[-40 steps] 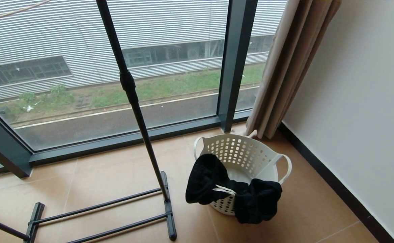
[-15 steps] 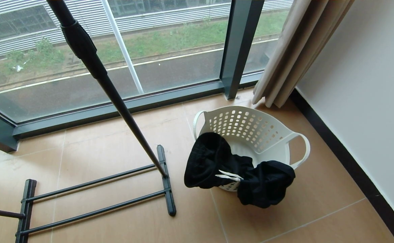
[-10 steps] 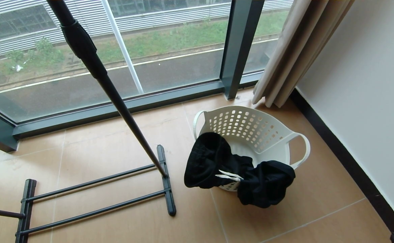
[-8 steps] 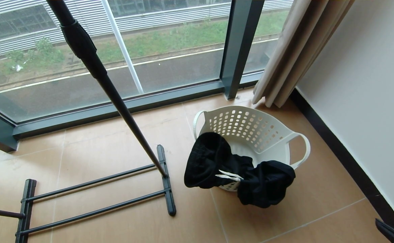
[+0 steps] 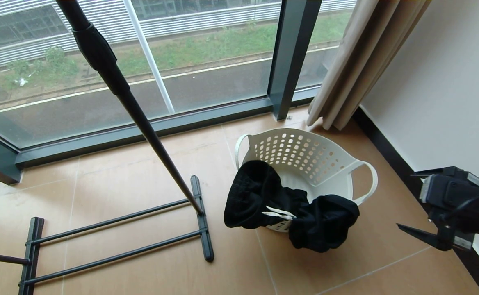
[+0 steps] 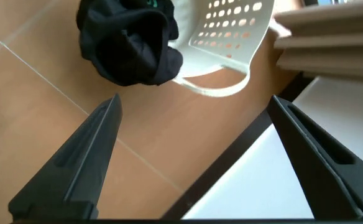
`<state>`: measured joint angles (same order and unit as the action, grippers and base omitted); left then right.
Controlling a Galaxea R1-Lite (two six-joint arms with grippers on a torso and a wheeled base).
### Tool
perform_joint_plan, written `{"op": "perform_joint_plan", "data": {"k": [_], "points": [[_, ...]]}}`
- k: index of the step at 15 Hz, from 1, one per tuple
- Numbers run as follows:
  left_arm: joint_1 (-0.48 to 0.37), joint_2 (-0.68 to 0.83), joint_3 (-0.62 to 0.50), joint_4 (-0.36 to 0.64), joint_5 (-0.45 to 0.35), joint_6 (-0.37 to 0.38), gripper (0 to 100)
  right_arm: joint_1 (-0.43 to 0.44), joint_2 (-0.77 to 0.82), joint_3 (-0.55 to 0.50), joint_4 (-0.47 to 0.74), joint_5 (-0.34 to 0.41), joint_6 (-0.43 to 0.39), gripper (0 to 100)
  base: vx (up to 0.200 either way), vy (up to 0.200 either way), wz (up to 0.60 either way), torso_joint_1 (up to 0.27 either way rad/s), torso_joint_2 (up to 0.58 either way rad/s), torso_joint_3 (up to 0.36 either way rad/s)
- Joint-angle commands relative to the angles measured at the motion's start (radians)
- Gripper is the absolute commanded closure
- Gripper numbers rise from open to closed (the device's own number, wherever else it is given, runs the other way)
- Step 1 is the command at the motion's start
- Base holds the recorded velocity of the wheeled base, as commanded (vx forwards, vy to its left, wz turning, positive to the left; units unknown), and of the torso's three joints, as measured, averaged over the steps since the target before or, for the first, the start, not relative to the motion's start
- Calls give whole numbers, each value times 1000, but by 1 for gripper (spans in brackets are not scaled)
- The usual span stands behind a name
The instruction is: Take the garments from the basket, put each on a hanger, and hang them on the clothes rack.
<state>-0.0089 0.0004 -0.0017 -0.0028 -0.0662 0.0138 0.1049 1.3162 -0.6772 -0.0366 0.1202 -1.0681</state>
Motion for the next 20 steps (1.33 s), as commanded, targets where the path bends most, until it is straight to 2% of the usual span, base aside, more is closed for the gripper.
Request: {"op": "perform_joint_plan", "data": {"k": [1, 2, 4, 5, 8, 13, 14, 20], "points": [[0, 0, 0, 0, 0, 0, 0, 39, 169, -88, 0, -40, -53, 0, 0, 0, 0, 0, 0, 0], [0, 0, 0, 0, 0, 0, 0, 70, 258, -151, -3, -106, -105, 0, 0, 0, 0, 0, 0, 0], [0, 0, 0, 0, 0, 0, 0, 78, 295, -171, -5, -117, -125, 0, 0, 0, 0, 0, 0, 0], [0, 0, 0, 0, 0, 0, 0, 111, 396, -217, -9, -169, -170, 0, 0, 0, 0, 0, 0, 0], [0, 0, 0, 0, 0, 0, 0, 147, 518, -291, -11, -217, -170, 0, 0, 0, 0, 0, 0, 0], [0, 0, 0, 0, 0, 0, 0, 151, 692, -409, -12, -274, -162, 0, 0, 0, 0, 0, 0, 0], [0, 0, 0, 0, 0, 0, 0, 151, 746, -466, -12, -292, -159, 0, 0, 0, 0, 0, 0, 0], [0, 0, 0, 0, 0, 0, 0, 147, 850, -568, -12, -300, -145, 0, 0, 0, 0, 0, 0, 0]]}}
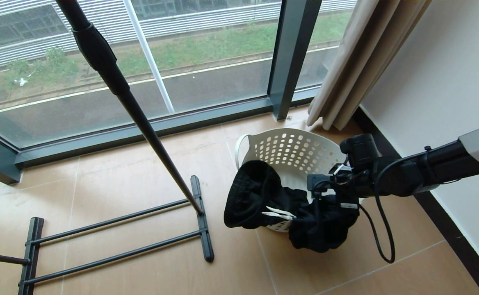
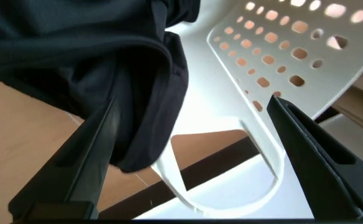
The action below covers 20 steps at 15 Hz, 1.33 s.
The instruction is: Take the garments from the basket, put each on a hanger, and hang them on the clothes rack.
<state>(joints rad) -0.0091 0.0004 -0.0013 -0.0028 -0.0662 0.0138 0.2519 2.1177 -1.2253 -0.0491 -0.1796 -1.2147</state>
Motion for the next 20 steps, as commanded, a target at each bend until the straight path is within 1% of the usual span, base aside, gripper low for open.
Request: {"op": "perform_joint_plan", "data": {"k": [1, 4, 7, 10, 14, 15, 17, 18, 20], "points": [[0, 0, 0, 0, 0, 0, 0, 0, 59, -28, 0, -1, 3, 0, 0, 0, 0, 0, 0, 0], [0, 0, 0, 0, 0, 0, 0, 0, 85, -43, 0, -6, 3, 0, 0, 0, 0, 0, 0, 0], [0, 0, 0, 0, 0, 0, 0, 0, 134, -112, 0, -18, 23, 0, 0, 0, 0, 0, 0, 0], [0, 0, 0, 0, 0, 0, 0, -3, 159, -148, 0, -18, 23, 0, 0, 0, 0, 0, 0, 0], [0, 0, 0, 0, 0, 0, 0, -5, 185, -171, -9, -20, 24, 0, 0, 0, 0, 0, 0, 0], [0, 0, 0, 0, 0, 0, 0, -5, 191, -174, -41, -29, 26, 0, 0, 0, 0, 0, 0, 0], [0, 0, 0, 0, 0, 0, 0, -13, 194, -174, -49, -41, 26, 0, 0, 0, 0, 0, 0, 0], [0, 0, 0, 0, 0, 0, 0, -13, 194, -172, -51, -41, 26, 100, 0, 0, 0, 0, 0, 0], [0, 0, 0, 0, 0, 0, 0, -13, 193, -171, -47, -41, 27, 100, 0, 0, 0, 0, 0, 0]]}}
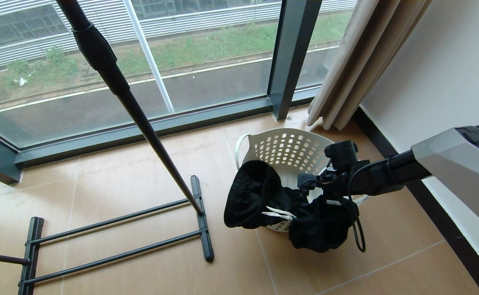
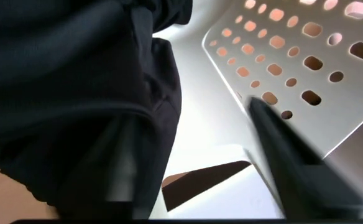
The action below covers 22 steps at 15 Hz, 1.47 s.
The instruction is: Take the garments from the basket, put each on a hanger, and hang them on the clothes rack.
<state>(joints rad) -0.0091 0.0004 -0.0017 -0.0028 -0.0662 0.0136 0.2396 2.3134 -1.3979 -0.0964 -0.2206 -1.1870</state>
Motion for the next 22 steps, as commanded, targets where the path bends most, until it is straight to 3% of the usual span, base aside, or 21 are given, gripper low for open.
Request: {"op": "perform_joint_plan", "data": {"k": [1, 5, 9, 11, 15, 17, 19, 22], "points": [[0, 0, 0, 0, 0, 0, 0, -2, -19, 11, 4, 3, 7, 100, 0, 0, 0, 0, 0, 0], [0, 0, 2, -2, 0, 0, 0, 1, -177, 112, 32, 3, 78, 100, 0, 0, 0, 0, 0, 0], [0, 0, 0, 0, 0, 2, 0, 20, -503, 344, 35, 3, 185, 100, 0, 0, 0, 0, 0, 0], [0, 0, 0, -2, 0, 2, 0, 24, -674, 458, 35, 3, 188, 100, 0, 0, 0, 0, 0, 0], [0, 0, 0, 0, 0, 0, 0, 112, -945, 662, 33, 3, 202, 100, 0, 0, 0, 0, 0, 0], [0, 0, 0, 0, 0, 0, 0, 138, -996, 705, 30, 4, 205, 100, 0, 0, 0, 0, 2, 100], [0, 0, 0, 0, 0, 0, 0, 162, -1023, 784, 14, 9, 293, 100, 0, 0, 0, 0, 5, 171], [0, 0, 0, 0, 0, 0, 0, 162, -1019, 787, 10, 14, 366, 100, 0, 0, 0, -4, 6, 194]]}}
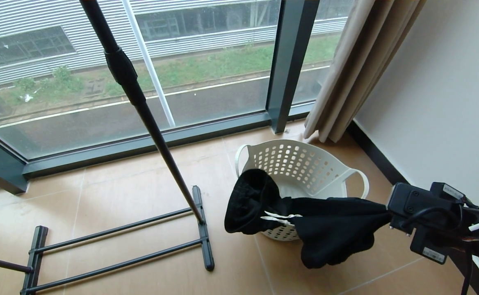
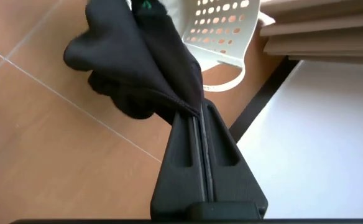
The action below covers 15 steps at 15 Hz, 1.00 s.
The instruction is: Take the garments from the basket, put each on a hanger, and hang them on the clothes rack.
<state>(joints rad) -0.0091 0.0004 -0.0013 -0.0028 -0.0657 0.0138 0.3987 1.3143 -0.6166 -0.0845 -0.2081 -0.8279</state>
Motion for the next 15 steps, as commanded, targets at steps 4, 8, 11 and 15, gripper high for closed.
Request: {"op": "perform_joint_plan", "data": {"k": [4, 8, 11, 15], "points": [[0, 0, 0, 0, 0, 2, 0, 5, -27, 23, -1, 50, 67, 100, 0, 0, 0, 0, 1, 196], [0, 0, 1, 0, 0, 2, 0, 5, -20, 38, 0, 50, 67, 100, 0, 0, 0, 4, 6, 199], [0, 0, 1, 0, 0, 2, 0, 5, -23, 44, 0, 50, 67, 100, 0, 0, 0, 19, -167, 45], [0, 0, 1, 0, 0, 2, 0, 0, -44, 69, 0, 47, 67, 100, 0, 0, 0, 78, -415, -123]]}}
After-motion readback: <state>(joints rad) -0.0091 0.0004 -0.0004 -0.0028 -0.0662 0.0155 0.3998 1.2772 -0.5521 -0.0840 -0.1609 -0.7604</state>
